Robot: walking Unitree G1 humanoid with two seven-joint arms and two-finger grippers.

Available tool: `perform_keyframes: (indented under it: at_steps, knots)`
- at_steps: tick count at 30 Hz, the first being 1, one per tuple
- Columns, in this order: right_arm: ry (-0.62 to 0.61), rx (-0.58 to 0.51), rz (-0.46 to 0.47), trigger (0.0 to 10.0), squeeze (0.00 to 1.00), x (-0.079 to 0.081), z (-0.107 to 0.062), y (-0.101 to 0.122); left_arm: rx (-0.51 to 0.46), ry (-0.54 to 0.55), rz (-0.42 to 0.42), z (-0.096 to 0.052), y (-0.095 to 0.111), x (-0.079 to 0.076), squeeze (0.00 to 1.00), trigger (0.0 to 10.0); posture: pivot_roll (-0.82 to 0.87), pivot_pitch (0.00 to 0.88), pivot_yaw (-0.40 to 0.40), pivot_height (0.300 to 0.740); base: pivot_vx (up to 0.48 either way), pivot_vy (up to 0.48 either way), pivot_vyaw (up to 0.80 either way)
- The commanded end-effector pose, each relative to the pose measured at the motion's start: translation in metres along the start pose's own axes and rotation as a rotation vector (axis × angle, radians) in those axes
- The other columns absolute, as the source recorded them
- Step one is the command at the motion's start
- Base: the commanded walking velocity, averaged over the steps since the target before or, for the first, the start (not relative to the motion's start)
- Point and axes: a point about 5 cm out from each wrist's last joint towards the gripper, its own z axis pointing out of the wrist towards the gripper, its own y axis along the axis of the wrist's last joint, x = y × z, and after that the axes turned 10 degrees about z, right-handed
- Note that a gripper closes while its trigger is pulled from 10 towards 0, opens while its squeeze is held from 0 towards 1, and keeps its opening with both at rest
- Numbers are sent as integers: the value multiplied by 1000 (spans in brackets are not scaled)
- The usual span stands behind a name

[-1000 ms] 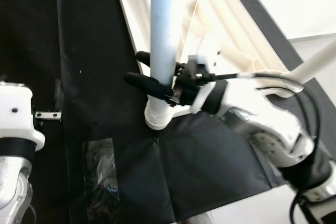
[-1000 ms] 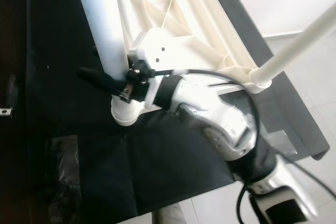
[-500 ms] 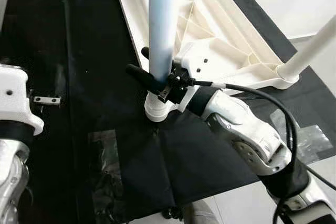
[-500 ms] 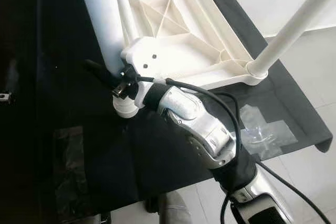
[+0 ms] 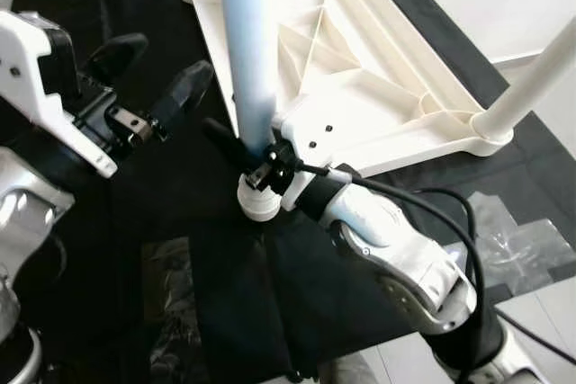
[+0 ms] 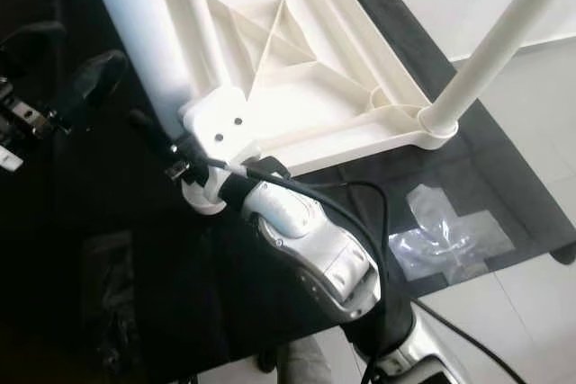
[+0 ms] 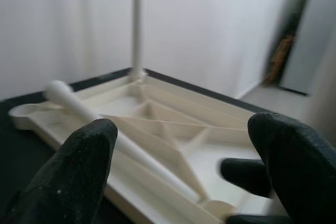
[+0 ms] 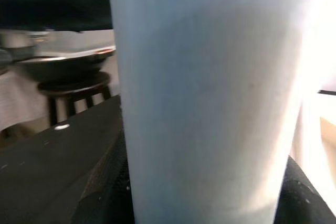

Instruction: Building children table

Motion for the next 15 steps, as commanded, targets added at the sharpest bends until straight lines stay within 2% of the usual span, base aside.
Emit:
perform_keyframes:
  at_steps: [1, 2, 3, 7, 10, 13, 15]
  knots:
    - [-104, 340, 6, 10000, 0, -9, -13, -68, -3, -97, -15, 2, 3, -6, 0, 10000, 26, 357, -4, 740, 0, 0, 0]
    - [-101, 339, 8, 10000, 0, -4, -11, -70, -7, -163, -47, 6, 6, -7, 0, 10000, 27, 348, -1, 740, 0, 0, 0]
    - [-101, 339, 8, 10000, 0, -4, -11, -70, -7, -163, -47, 6, 6, -7, 0, 10000, 27, 348, -1, 740, 0, 0, 0]
    - [-106, 306, 1, 10000, 0, 3, 1, -68, -4, -383, -108, 9, 17, -11, 0, 10000, 31, 316, 11, 740, 0, 0, 0]
    - [-109, 300, 0, 10000, 0, 4, 2, -68, 0, -416, -125, 9, 19, -11, 0, 10000, 32, 313, 12, 740, 0, 0, 0]
    - [-121, 283, -9, 10000, 0, 3, 8, -67, 14, -548, -180, 6, 23, -11, 0, 10000, 40, 288, 19, 740, 0, 0, 0]
    - [-123, 278, -10, 10000, 0, 2, 10, -67, 15, -562, -191, 7, 23, -10, 0, 10000, 43, 277, 22, 740, 0, 0, 0]
